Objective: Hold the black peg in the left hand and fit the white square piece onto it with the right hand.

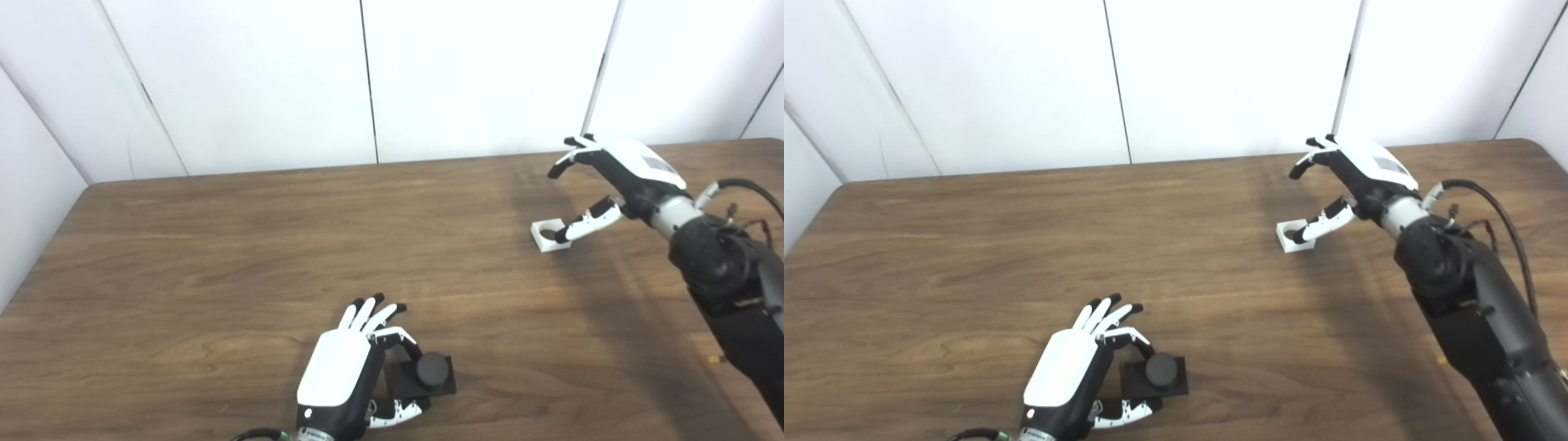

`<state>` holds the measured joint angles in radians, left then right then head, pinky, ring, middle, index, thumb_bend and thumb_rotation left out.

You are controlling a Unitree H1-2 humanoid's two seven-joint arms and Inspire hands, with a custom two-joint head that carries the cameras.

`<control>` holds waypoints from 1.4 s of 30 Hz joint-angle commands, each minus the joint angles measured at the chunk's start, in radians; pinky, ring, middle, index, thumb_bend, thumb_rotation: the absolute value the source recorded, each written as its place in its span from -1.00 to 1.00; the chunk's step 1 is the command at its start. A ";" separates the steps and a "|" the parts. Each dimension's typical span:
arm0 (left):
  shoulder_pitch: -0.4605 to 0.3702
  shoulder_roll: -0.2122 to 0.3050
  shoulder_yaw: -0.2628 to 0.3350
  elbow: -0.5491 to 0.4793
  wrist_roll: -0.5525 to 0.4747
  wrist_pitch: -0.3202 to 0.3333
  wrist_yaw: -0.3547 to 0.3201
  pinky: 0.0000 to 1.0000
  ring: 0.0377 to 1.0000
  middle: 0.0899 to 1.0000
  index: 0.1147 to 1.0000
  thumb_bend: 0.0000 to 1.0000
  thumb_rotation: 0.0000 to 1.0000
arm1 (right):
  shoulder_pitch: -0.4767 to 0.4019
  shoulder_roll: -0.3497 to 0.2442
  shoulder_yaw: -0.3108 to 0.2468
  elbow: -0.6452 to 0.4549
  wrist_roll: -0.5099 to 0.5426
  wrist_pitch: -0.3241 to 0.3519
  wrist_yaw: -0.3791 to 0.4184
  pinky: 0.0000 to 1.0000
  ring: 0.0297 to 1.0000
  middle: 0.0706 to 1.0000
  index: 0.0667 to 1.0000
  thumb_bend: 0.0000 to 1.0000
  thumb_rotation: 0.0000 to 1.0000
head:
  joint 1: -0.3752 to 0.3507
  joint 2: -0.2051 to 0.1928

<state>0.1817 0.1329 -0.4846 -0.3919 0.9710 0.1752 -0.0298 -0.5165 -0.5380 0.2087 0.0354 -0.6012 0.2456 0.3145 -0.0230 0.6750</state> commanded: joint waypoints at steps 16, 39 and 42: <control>0.019 -0.014 -0.012 0.047 0.003 0.004 -0.024 1.00 0.97 0.77 -0.16 0.02 -0.87 | -0.144 -0.034 0.068 0.139 -0.042 -0.039 0.068 1.00 1.00 0.91 0.37 0.98 -0.58 | 0.002 -0.001; 0.015 -0.016 -0.010 0.045 0.009 -0.001 -0.011 1.00 0.97 0.77 -0.16 0.02 -0.87 | -0.148 0.005 0.123 0.240 -0.067 -0.026 0.095 1.00 1.00 0.88 0.28 0.88 -0.62 | 0.007 0.012; 0.018 -0.017 -0.012 0.041 0.014 0.001 -0.011 1.00 0.96 0.76 -0.16 0.02 -0.87 | -0.147 0.005 0.126 0.244 -0.069 -0.029 0.092 1.00 1.00 0.88 0.25 0.86 -0.64 | 0.009 0.016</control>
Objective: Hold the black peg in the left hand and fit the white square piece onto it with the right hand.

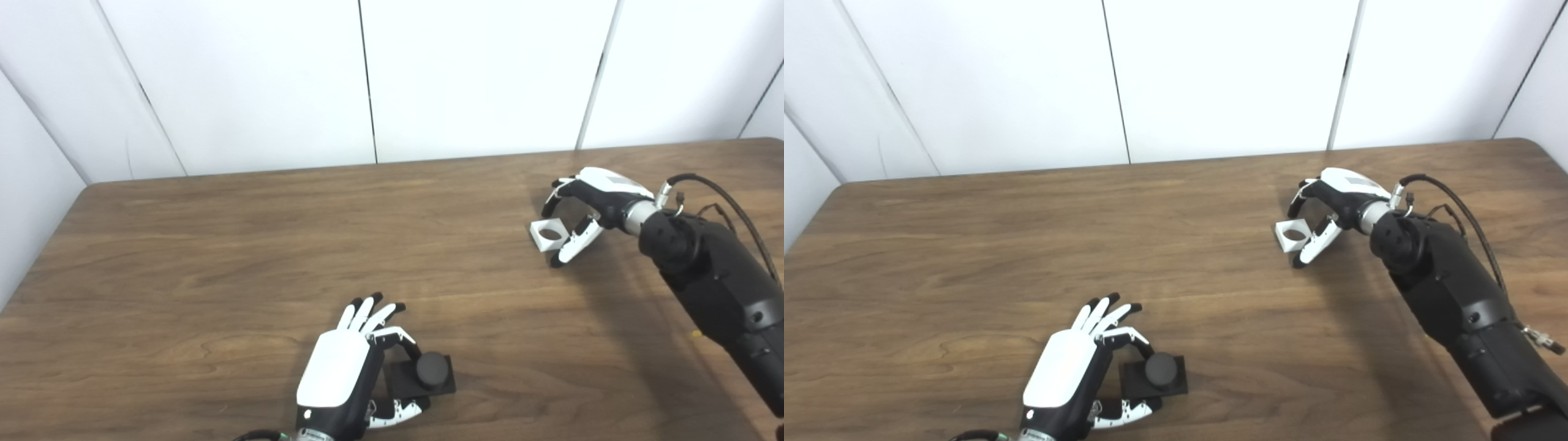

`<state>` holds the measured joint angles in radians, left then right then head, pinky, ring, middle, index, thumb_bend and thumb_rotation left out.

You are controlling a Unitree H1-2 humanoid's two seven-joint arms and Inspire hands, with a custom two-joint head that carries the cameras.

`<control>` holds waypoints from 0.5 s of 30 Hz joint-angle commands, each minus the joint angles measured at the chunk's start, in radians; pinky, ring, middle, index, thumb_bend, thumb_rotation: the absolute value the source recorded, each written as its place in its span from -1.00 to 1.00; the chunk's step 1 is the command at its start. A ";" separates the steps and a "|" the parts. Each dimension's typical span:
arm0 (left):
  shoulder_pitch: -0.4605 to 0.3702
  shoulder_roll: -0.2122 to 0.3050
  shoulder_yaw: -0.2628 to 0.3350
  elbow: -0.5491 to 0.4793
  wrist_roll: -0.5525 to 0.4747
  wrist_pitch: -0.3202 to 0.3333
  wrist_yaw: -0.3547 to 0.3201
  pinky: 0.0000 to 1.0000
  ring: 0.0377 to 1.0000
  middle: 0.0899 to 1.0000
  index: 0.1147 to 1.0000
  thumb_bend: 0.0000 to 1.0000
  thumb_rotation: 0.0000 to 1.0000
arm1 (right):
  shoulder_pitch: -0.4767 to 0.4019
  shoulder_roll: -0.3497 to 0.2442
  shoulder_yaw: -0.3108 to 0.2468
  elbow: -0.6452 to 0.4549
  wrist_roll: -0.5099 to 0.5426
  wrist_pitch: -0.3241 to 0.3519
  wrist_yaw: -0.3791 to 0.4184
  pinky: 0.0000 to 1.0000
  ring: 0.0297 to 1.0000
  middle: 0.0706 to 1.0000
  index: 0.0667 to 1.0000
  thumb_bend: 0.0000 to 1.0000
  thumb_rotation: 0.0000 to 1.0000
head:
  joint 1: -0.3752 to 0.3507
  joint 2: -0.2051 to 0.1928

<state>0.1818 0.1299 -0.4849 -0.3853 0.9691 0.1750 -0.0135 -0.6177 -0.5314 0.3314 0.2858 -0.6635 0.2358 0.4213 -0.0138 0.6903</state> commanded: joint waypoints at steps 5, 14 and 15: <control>0.021 -0.015 -0.012 0.027 0.015 0.009 -0.038 1.00 0.97 0.77 -0.16 0.02 -0.87 | -0.041 -0.002 0.000 0.003 -0.005 -0.039 -0.041 1.00 0.99 0.84 0.16 0.80 -0.70 | 0.000 0.001; 0.023 -0.016 -0.012 0.028 0.011 0.000 -0.026 1.00 0.96 0.76 -0.16 0.02 -0.87 | -0.032 0.002 -0.009 0.009 0.004 -0.060 -0.077 0.99 0.96 0.82 -0.07 0.12 -0.72 | 0.002 0.005; 0.024 -0.017 -0.012 0.029 0.007 0.000 -0.025 1.00 0.96 0.76 -0.16 0.02 -0.88 | -0.031 0.003 -0.010 0.011 0.004 -0.065 -0.082 0.97 0.95 0.81 -0.08 0.09 -0.72 | 0.000 0.005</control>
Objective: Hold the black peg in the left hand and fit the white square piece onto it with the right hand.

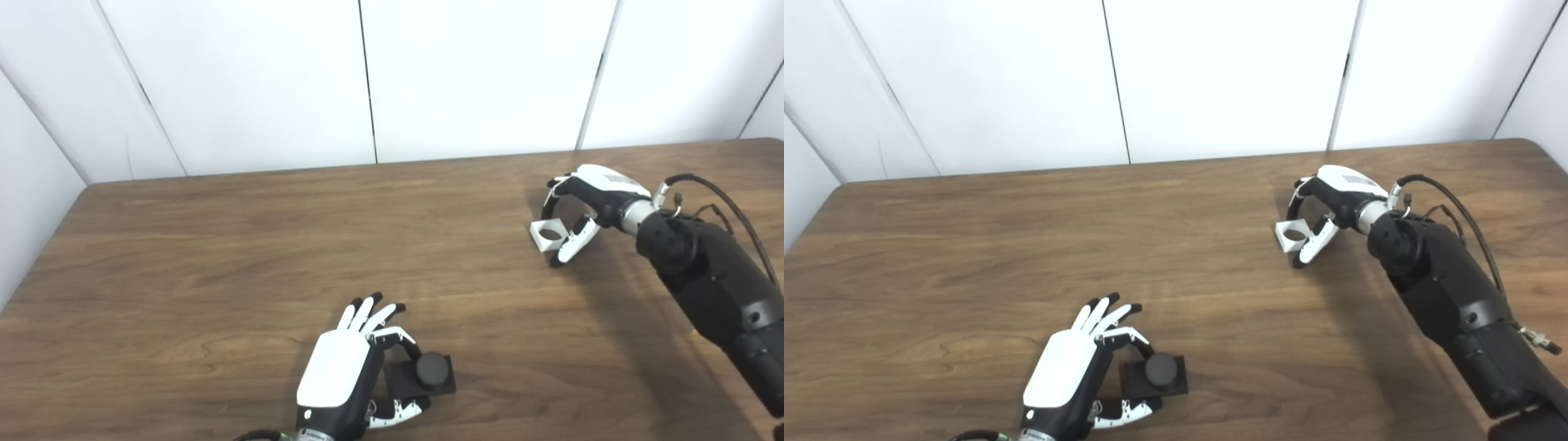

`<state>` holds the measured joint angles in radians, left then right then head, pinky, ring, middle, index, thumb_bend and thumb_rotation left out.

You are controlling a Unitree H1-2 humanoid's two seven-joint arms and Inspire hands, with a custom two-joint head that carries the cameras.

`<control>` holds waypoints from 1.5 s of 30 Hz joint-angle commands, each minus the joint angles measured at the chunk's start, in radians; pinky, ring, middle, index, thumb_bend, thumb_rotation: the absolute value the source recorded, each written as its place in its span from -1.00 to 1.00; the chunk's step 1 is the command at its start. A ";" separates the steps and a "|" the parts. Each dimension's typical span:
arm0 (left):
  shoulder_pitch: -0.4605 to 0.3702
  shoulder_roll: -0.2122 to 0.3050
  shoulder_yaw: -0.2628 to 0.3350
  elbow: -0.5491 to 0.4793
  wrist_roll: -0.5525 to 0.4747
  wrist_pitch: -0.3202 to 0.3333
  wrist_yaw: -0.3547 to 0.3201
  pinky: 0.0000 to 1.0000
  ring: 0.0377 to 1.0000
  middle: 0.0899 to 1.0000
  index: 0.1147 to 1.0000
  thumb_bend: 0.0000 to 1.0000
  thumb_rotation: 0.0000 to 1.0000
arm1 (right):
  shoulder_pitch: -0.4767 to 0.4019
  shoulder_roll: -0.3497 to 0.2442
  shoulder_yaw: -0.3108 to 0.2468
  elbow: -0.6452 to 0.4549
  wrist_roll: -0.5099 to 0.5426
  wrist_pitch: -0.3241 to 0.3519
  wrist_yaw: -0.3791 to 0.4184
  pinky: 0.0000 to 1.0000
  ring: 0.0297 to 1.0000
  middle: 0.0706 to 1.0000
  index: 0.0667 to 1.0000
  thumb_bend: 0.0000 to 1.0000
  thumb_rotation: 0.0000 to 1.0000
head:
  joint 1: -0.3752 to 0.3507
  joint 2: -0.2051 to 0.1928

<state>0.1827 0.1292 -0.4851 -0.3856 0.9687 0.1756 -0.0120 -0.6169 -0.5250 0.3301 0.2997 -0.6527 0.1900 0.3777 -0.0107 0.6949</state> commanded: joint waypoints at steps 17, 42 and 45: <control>0.024 -0.022 -0.014 0.032 0.002 0.003 -0.025 1.00 0.99 0.77 -0.16 0.02 -0.87 | -0.032 -0.010 -0.014 -0.010 -0.006 -0.049 -0.056 0.88 0.92 0.76 -0.10 0.05 -0.71 | 0.000 0.003; 0.024 -0.045 -0.036 0.035 0.022 0.023 -0.026 1.00 0.98 0.77 -0.16 0.02 -0.87 | 0.130 -0.051 -0.086 -0.537 0.044 0.046 0.111 1.00 1.00 0.79 -0.09 0.05 -0.71 | 0.022 0.021; 0.020 -0.045 -0.037 0.039 0.021 0.018 -0.017 1.00 0.98 0.76 -0.16 0.02 -0.87 | 0.147 -0.050 -0.092 -0.615 0.033 0.072 0.150 1.00 1.00 0.79 -0.09 0.05 -0.71 | 0.024 0.022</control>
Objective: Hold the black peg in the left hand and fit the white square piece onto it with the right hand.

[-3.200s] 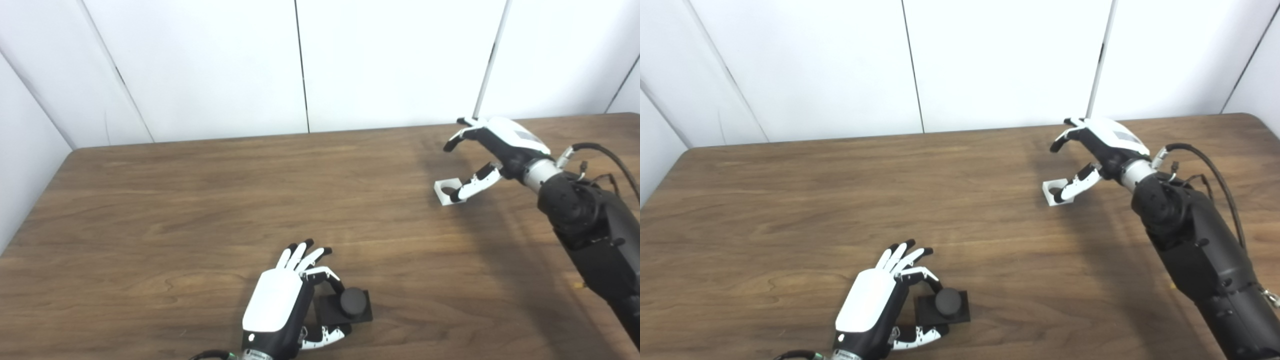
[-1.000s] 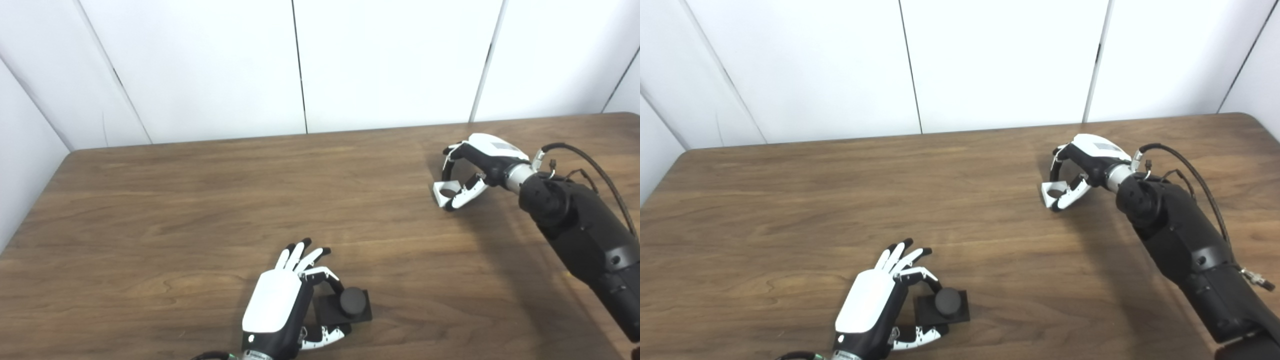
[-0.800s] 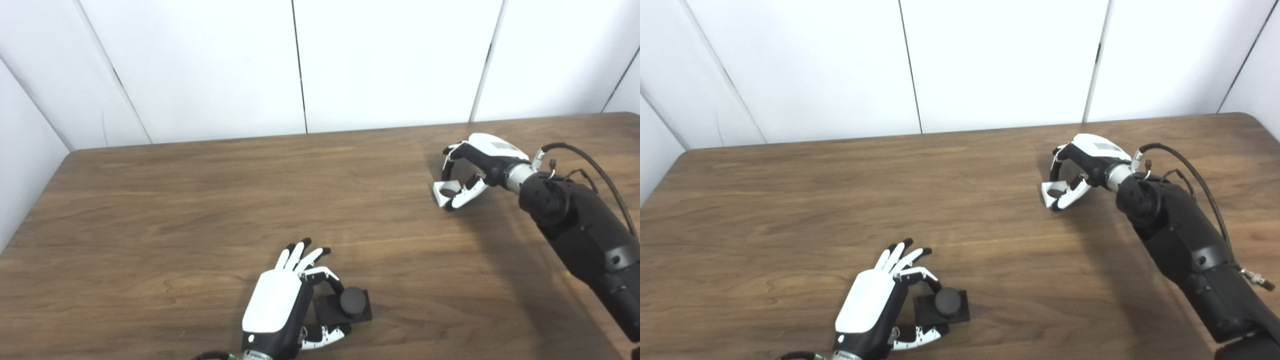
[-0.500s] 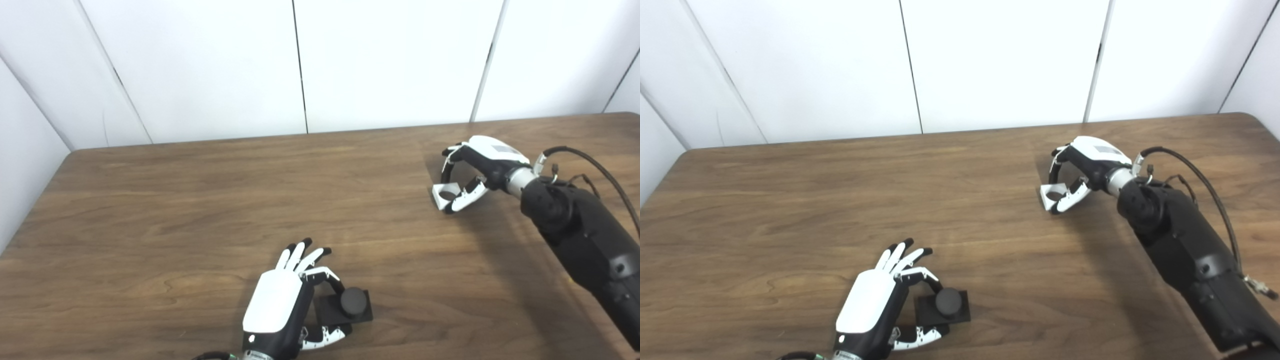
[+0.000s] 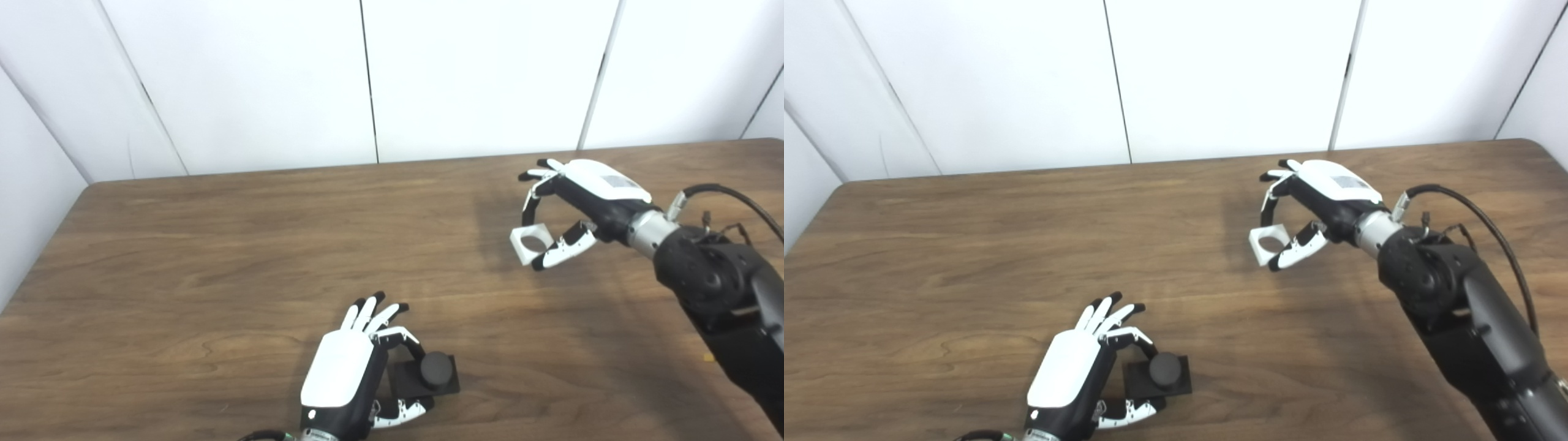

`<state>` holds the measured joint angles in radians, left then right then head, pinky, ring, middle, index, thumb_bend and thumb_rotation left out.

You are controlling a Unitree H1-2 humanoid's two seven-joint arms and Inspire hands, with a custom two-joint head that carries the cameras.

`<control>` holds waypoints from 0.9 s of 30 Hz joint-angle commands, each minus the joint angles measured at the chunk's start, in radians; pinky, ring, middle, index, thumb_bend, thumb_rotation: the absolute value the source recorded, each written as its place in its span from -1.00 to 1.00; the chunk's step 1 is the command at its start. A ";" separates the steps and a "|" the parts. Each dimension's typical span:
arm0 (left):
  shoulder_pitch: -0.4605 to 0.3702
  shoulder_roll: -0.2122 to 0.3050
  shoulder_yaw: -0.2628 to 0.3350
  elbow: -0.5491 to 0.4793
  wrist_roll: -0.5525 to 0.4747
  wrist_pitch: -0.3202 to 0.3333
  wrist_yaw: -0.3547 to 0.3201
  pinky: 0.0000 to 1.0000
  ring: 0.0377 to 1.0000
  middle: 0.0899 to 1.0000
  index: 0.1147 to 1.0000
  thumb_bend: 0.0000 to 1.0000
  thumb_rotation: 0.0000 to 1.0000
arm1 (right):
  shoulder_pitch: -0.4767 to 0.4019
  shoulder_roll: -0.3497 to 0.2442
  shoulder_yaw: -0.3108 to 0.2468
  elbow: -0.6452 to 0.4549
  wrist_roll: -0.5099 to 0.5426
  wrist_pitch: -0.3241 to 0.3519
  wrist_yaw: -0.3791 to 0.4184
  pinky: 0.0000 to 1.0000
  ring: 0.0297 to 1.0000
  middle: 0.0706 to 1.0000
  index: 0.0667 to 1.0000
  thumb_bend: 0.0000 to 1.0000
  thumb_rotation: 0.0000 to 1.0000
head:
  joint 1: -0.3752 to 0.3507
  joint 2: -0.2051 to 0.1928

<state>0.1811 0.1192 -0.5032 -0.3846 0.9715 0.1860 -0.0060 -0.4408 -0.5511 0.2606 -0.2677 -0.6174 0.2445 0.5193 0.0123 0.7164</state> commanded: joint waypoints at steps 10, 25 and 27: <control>0.011 -0.043 -0.017 0.038 0.021 0.024 -0.022 1.00 0.98 0.76 -0.16 0.02 -0.87 | 0.026 0.002 -0.009 -0.322 -0.016 0.086 0.140 0.98 0.98 0.80 -0.09 0.05 -0.71 | 0.012 0.010; -0.003 -0.038 -0.021 0.043 0.015 0.031 -0.023 1.00 0.98 0.75 -0.16 0.02 -0.87 | 0.045 0.081 0.060 -0.490 -0.082 0.059 0.238 1.00 1.00 0.83 -0.09 0.05 -0.70 | 0.007 0.011; -0.005 -0.039 -0.021 0.048 0.010 0.029 -0.018 1.00 0.98 0.75 -0.16 0.02 -0.87 | 0.047 0.092 0.070 -0.502 -0.093 0.056 0.251 1.00 1.00 0.84 -0.09 0.05 -0.70 | 0.009 0.009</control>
<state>0.1663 0.1116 -0.5136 -0.3742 0.9709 0.2127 -0.0026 -0.3697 -0.4659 0.3345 -0.7378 -0.6956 0.3204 0.7677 0.0214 0.7256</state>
